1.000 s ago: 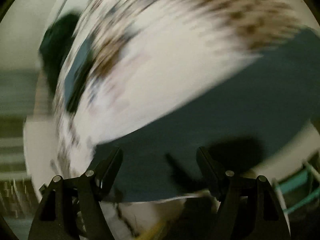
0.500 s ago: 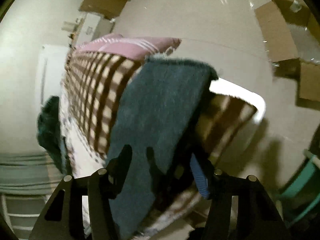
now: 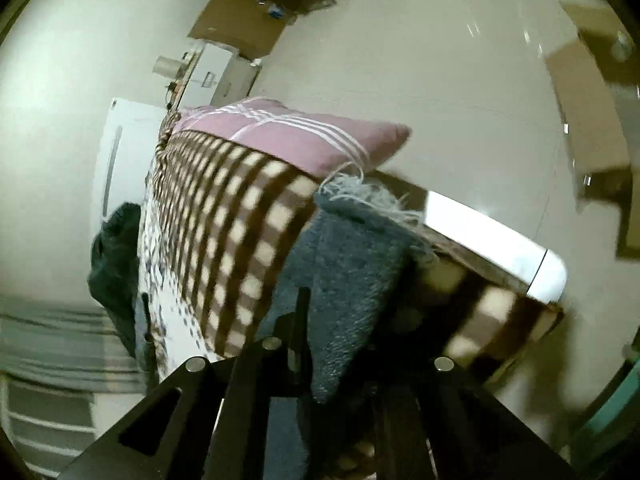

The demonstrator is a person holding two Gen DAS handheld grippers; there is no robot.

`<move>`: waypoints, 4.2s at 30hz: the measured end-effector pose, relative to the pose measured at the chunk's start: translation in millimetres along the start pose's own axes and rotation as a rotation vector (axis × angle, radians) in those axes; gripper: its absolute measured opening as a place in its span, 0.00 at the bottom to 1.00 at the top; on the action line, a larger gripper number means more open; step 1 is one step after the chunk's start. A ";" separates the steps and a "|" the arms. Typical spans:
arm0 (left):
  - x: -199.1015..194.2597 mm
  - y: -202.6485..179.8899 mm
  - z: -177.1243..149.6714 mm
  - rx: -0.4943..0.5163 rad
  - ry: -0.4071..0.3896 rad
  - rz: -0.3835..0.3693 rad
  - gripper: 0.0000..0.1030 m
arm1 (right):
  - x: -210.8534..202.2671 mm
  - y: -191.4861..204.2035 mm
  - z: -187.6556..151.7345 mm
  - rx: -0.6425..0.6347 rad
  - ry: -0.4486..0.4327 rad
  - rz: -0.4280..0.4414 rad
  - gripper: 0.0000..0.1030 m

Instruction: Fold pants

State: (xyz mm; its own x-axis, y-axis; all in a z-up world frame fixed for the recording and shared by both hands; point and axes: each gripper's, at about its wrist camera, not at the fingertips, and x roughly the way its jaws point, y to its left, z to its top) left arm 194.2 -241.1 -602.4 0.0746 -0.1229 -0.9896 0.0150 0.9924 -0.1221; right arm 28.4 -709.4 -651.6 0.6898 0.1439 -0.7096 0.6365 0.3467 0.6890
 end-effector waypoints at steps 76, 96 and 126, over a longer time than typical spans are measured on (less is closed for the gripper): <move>-203.0 359.0 -74.3 -0.527 -0.832 -0.243 0.23 | 136.7 271.5 -413.4 -0.670 0.633 -0.129 0.50; -131.2 -57.1 -65.5 0.179 -0.481 -0.479 0.25 | -16.9 122.6 -160.9 -0.417 0.305 -0.309 0.59; -36.4 135.3 -23.6 -0.183 -0.045 -0.335 0.93 | 89.6 140.0 -148.5 -0.392 0.619 -0.150 0.17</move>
State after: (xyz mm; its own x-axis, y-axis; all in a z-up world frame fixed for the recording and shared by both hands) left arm 170.0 -102.2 -584.7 0.1393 -0.4364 -0.8889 -0.1325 0.8814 -0.4534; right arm 128.1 -510.3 -640.6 0.2111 0.5248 -0.8247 0.4585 0.6920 0.5577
